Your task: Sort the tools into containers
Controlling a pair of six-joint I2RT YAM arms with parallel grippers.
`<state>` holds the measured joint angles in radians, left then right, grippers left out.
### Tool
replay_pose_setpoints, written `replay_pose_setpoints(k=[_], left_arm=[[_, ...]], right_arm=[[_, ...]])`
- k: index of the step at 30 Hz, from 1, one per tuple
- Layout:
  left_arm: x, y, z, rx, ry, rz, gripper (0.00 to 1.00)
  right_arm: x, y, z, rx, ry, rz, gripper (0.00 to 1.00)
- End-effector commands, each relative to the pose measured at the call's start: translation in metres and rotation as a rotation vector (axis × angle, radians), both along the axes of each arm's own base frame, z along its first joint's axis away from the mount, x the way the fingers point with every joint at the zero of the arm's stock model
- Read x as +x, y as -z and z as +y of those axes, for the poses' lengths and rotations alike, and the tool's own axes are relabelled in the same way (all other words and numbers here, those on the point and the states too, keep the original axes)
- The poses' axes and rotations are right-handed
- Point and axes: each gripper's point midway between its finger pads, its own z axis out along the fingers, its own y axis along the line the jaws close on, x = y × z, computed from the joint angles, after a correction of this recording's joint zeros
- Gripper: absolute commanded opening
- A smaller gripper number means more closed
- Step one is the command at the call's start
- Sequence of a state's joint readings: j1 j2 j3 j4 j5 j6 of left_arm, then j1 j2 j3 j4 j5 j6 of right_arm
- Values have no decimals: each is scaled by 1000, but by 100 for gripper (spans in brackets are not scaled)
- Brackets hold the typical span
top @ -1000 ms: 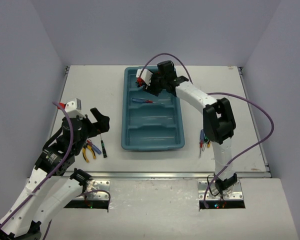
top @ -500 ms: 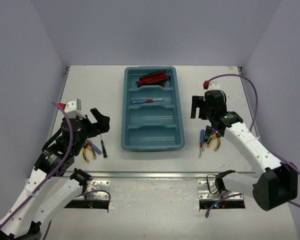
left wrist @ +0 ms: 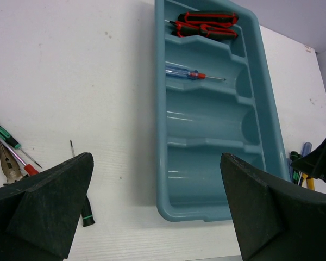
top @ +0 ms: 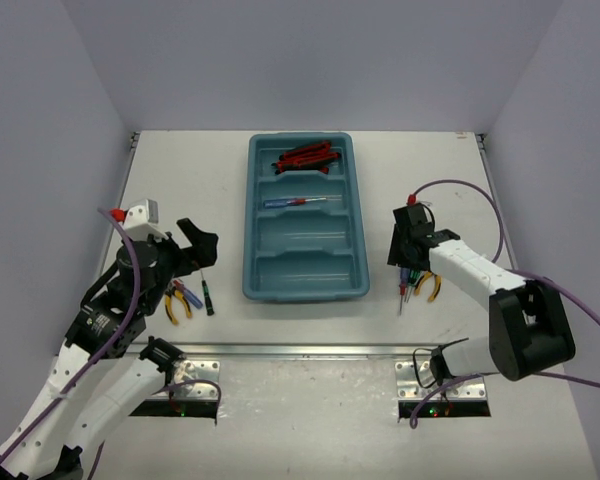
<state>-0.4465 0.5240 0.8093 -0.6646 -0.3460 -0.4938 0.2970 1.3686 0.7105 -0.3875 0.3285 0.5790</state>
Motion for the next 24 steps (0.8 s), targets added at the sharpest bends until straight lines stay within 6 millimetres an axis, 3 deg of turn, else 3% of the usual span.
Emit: replay_pose_setpoints(k=[1,20,24], left_arm=[[5,-7,-6,-7,28,-33,100],[4,-9,-7,-12,38,-45,100],[4,-9,-7,-13,37,-46,100]], right_arm=[[11,5,3,25,52,-31,47],[-8,49,-8,-27,73,99,40],[-11,57,-4,-7,58,124,31]])
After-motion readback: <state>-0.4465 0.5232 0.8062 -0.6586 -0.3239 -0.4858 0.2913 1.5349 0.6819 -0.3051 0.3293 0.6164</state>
